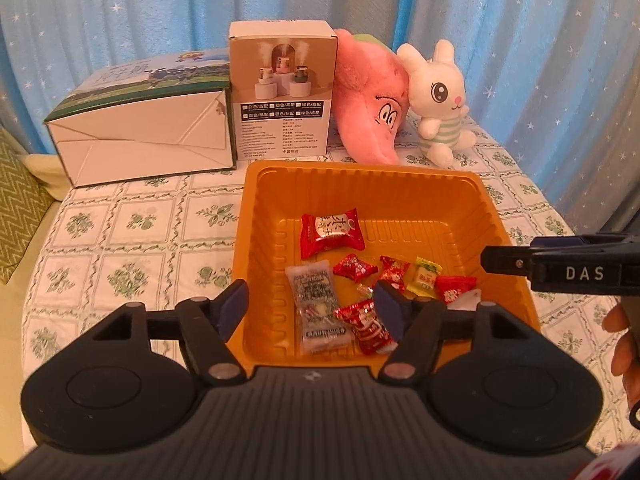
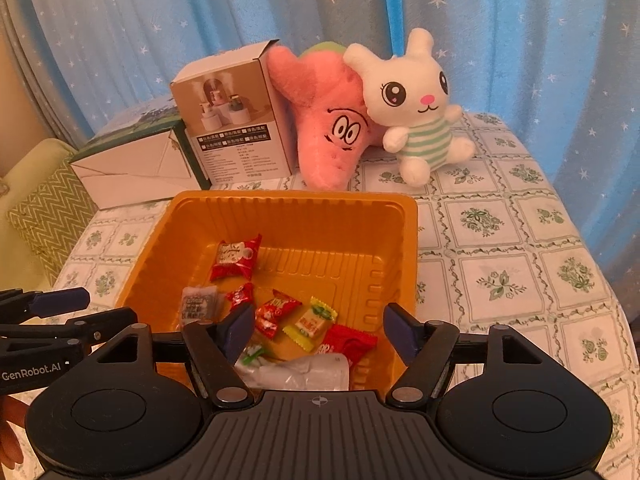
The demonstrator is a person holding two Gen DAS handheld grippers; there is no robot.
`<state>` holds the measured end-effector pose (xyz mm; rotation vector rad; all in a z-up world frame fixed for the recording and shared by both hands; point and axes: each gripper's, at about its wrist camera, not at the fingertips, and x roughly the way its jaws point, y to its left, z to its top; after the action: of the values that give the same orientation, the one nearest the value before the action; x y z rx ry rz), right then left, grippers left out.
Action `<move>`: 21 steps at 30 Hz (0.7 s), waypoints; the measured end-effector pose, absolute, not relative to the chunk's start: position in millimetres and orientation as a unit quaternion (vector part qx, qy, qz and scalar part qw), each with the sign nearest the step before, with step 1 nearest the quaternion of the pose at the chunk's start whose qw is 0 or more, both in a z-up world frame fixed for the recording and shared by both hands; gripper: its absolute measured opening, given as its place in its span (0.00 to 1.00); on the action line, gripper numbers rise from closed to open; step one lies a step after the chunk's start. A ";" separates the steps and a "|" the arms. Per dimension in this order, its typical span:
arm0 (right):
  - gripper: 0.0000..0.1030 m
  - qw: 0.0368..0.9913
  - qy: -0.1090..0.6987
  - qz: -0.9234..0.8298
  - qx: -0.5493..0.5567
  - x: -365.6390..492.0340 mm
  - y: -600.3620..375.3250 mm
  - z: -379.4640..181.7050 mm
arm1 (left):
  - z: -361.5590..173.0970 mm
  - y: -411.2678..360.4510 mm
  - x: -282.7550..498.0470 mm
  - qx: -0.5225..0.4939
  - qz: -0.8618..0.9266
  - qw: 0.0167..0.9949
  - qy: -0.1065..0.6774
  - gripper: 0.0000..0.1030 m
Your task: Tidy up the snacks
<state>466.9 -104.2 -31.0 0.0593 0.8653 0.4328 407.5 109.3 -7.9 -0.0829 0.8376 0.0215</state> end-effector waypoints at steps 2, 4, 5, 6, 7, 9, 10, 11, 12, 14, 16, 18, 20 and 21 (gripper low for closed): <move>0.69 0.884 0.419 0.205 0.029 458.4 -106.8 -27.0 | -2.0 108.7 398.3 -0.044 0.015 0.914 0.403 0.64; 0.69 0.884 0.421 0.202 0.030 448.7 -109.8 -23.1 | 4.4 107.2 387.9 -0.044 0.021 0.915 0.400 0.64; 0.69 0.884 0.422 0.201 0.028 443.0 -111.0 -21.1 | 7.9 105.2 381.9 -0.041 0.025 0.916 0.399 0.64; 0.69 0.884 0.421 0.202 0.026 437.4 -112.2 -19.0 | 11.0 102.7 375.7 -0.037 0.029 0.916 0.398 0.64; 0.69 0.884 0.420 0.203 0.025 430.9 -113.3 -16.6 | 13.8 100.1 370.1 -0.034 0.032 0.917 0.397 0.64; 0.69 0.886 0.416 0.202 0.023 416.6 -115.3 -11.5 | 19.3 96.2 357.4 -0.030 0.034 0.917 0.395 0.64; 0.69 0.888 0.414 0.201 0.020 408.8 -116.3 -8.9 | 21.9 94.5 351.2 -0.031 0.033 0.918 0.394 0.64; 0.69 0.889 0.411 0.201 0.017 401.5 -117.3 -6.5 | 24.3 93.1 345.4 -0.032 0.033 0.919 0.393 0.64; 0.69 0.890 0.408 0.201 0.015 393.3 -118.7 -3.9 | 27.2 91.7 338.4 -0.032 0.033 0.919 0.391 0.64; 0.69 0.892 0.405 0.200 0.013 378.7 -121.2 0.2 | 32.7 87.1 324.9 -0.025 0.040 0.921 0.387 0.64; 0.69 0.893 0.403 0.201 0.015 362.4 -124.3 3.9 | 37.7 82.7 311.0 -0.018 0.043 0.922 0.383 0.64; 0.69 0.894 0.399 0.202 0.014 347.7 -127.5 8.0 | 41.8 80.2 298.0 -0.019 0.042 0.923 0.381 0.64; 0.69 0.896 0.396 0.202 0.014 333.9 -130.7 11.9 | 45.7 78.4 283.1 -0.023 0.043 0.925 0.377 0.64; 0.69 0.896 0.394 0.202 0.015 327.3 -132.6 13.7 | 47.4 77.4 275.6 -0.023 0.045 0.926 0.375 0.64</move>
<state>327.3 -132.6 13.7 0.0320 0.8173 0.4177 275.6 77.4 47.4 -0.0481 0.7691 0.0918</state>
